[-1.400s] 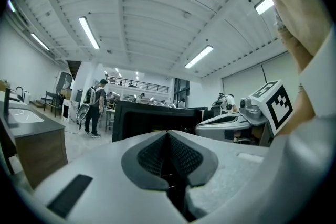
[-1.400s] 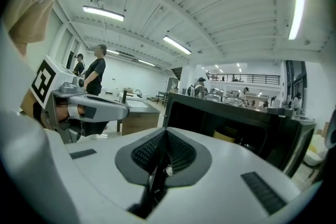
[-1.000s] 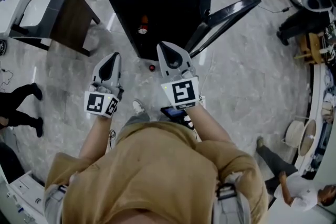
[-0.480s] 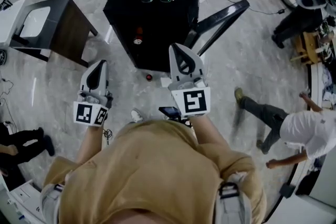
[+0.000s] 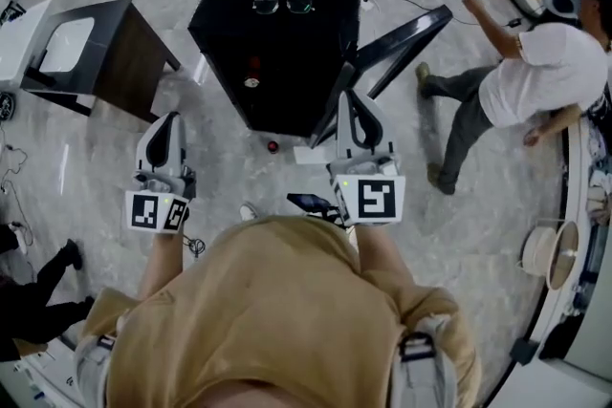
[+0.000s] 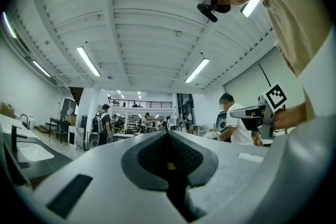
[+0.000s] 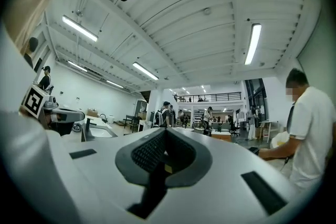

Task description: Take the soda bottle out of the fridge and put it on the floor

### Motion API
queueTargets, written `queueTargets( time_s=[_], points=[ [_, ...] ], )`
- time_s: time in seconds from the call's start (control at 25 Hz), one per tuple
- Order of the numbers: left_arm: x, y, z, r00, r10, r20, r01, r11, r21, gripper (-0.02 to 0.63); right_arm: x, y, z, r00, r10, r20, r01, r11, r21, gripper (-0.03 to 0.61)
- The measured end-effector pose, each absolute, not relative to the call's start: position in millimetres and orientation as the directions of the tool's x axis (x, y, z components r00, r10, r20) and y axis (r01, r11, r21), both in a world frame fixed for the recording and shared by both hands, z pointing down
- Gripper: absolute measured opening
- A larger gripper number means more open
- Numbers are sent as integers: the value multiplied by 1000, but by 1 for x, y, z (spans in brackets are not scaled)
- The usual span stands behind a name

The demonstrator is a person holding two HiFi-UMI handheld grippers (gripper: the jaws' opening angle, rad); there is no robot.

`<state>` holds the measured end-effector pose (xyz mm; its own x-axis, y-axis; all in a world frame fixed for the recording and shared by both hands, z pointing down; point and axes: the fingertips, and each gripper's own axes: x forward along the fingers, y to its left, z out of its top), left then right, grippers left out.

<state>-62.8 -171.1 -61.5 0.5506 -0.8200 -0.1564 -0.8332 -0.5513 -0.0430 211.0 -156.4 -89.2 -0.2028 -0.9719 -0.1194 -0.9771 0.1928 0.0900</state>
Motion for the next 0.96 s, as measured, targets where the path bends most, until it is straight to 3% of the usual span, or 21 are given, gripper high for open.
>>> queueTargets(
  time_s=[0.96],
  points=[
    [-60, -188, -70, 551, -819, -161, -832, -553, -40, 2, 220, -161, -116, -183, -971, -150, -981, 171, 94, 0]
  ],
)
